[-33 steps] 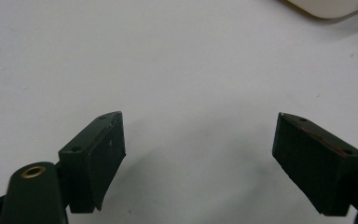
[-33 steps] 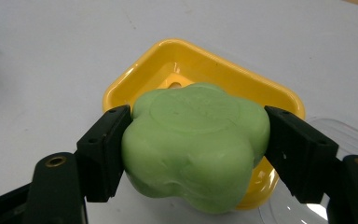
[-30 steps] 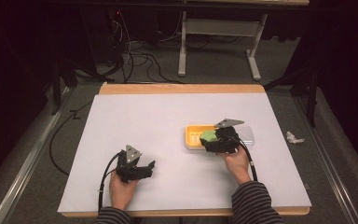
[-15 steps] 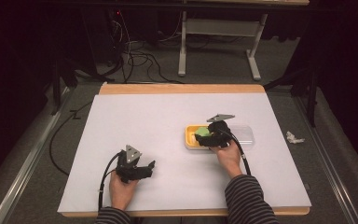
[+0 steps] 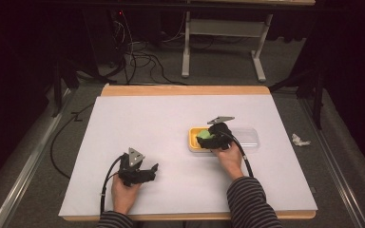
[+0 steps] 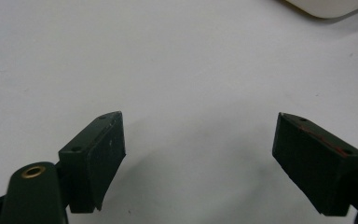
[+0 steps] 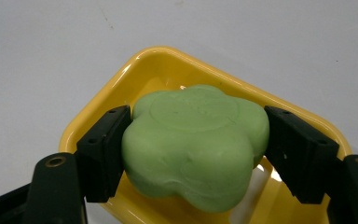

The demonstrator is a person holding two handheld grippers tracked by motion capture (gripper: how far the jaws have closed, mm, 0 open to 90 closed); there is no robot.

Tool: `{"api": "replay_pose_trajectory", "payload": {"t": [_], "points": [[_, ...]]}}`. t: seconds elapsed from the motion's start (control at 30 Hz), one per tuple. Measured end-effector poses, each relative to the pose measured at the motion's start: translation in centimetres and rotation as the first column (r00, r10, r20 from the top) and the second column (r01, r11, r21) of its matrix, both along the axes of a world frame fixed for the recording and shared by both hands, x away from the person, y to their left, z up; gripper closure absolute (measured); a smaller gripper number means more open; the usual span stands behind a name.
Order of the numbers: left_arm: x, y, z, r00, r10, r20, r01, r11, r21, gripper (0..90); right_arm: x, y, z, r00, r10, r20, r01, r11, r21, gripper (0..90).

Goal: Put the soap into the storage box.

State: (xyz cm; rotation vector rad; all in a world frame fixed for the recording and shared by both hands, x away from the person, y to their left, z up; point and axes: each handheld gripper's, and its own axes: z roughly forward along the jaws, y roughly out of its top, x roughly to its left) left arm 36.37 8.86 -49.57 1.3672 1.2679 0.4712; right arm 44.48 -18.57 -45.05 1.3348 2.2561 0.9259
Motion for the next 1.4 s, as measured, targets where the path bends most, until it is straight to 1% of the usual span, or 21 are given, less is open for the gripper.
{"api": "replay_pose_trajectory", "payload": {"t": [0.03, 0.07, 0.13, 0.2, 0.33, 0.4, 0.43, 0.5, 0.53, 0.57, 0.7, 0.77, 0.8, 0.83, 0.9, 0.97, 1.1, 1.17, 1.27, 1.4], "points": [[0.0, 0.0, 0.0, 1.0000, 0.002, 0.000, -0.002, 1.0000, -0.005, 17.7, 0.0, 0.0, 0.0, 1.0000, 0.002, 0.003, -0.002, 1.0000, -0.001, 27.0], [0.0, 0.1, 0.0, 1.0000, 0.000, 0.000, 0.000, 1.0000, 0.005, 17.7, 0.0, 0.0, 0.0, 1.0000, 0.001, 0.006, -0.001, 1.0000, -0.003, 27.0], [0.0, 0.0, 0.0, 1.0000, 0.001, 0.001, -0.001, 1.0000, 0.000, 17.8, 0.0, 0.1, -0.1, 0.9999, 0.003, 0.010, -0.003, 1.0000, -0.004, 27.0], [0.0, 0.0, 0.0, 1.0000, 0.001, 0.004, -0.001, 1.0000, 0.005, 17.8, 0.0, 0.1, -0.1, 1.0000, -0.005, 0.006, 0.005, 0.9999, -0.013, 26.9], [0.0, 0.0, 0.0, 1.0000, 0.000, 0.003, 0.000, 1.0000, 0.007, 17.8, 0.0, 0.2, -0.3, 1.0000, -0.002, 0.003, 0.002, 0.9996, -0.030, 26.7], [0.0, 0.0, 0.0, 1.0000, -0.002, 0.002, 0.002, 0.9999, 0.011, 17.8, -0.1, 0.2, -0.3, 1.0000, -0.005, 0.004, 0.005, 0.9997, -0.022, 27.1], [0.0, 0.0, 0.0, 1.0000, -0.002, 0.002, 0.002, 0.9999, 0.012, 17.9, -0.1, 0.0, -0.1, 0.9999, -0.008, 0.007, 0.008, 0.9999, -0.010, 27.5], [0.0, 0.0, 0.0, 1.0000, -0.001, 0.003, 0.001, 1.0000, 0.008, 18.0, -0.3, -0.1, 0.1, 0.9998, -0.013, 0.017, 0.013, 0.9999, 0.000, 28.4], [0.0, 0.0, 0.0, 1.0000, 0.000, 0.003, 0.000, 0.9999, 0.011, 18.0, -0.4, -0.2, 0.2, 0.9997, -0.008, 0.025, 0.008, 1.0000, 0.001, 28.5], [0.0, 0.0, 0.0, 1.0000, 0.002, 0.004, -0.002, 1.0000, 0.008, 18.0, -0.5, -0.2, 0.4, 0.9997, -0.008, 0.023, 0.008, 1.0000, -0.003, 27.6], [0.0, 0.0, 0.0, 1.0000, 0.001, 0.003, -0.001, 1.0000, 0.009, 17.8, -0.7, -0.4, 0.5, 0.9993, -0.017, 0.034, 0.017, 0.9999, -0.003, 24.3], [0.0, 0.0, 0.0, 1.0000, 0.000, 0.001, 0.000, 0.9999, 0.011, 17.8, -0.9, -0.5, 0.6, 0.9987, -0.018, 0.047, 0.018, 0.9998, 0.001, 24.1], [0.0, 0.0, 0.0, 1.0000, 0.002, 0.003, -0.002, 1.0000, 0.004, 17.9, -1.0, -0.5, 0.7, 0.9986, -0.016, 0.051, 0.016, 0.9999, 0.004, 24.1], [0.0, 0.0, 0.0, 1.0000, 0.002, 0.003, -0.002, 1.0000, 0.003, 17.9, -1.2, -0.7, 1.1, 0.9975, -0.017, 0.068, 0.017, 0.9998, 0.011, 24.2], [0.0, 0.0, 0.0, 1.0000, 0.001, 0.001, -0.001, 1.0000, 0.008, 17.8, -1.3, -0.8, 1.2, 0.9969, -0.016, 0.076, 0.015, 0.9998, 0.015, 24.2], [0.0, 0.0, 0.0, 1.0000, 0.003, 0.003, -0.003, 1.0000, 0.005, 17.9, -1.6, -1.0, 1.7, 0.9958, -0.022, 0.089, 0.019, 0.9992, 0.034, 24.3], [0.0, 0.0, 0.0, 1.0000, 0.003, 0.002, -0.003, 1.0000, 0.007, 17.9, -2.2, -1.5, 2.3, 0.9930, -0.018, 0.116, 0.012, 0.9987, 0.050, 24.7], [0.0, 0.0, 0.0, 1.0000, 0.004, 0.002, -0.004, 1.0000, 0.008, 17.9, -2.5, -1.8, 2.6, 0.9922, -0.014, 0.124, 0.006, 0.9980, 0.062, 24.8], [0.0, 0.0, 0.0, 1.0000, 0.004, 0.003, -0.004, 0.9999, 0.010, 17.8, -2.9, -2.2, 2.9, 0.9905, -0.014, 0.137, 0.005, 0.9977, 0.067, 25.3], [0.0, 0.0, 0.0, 1.0000, 0.005, 0.003, -0.005, 0.9999, 0.010, 17.8, -3.4, -2.6, 3.3, 0.9897, -0.018, 0.142, 0.007, 0.9968, 0.080, 25.8]]}}
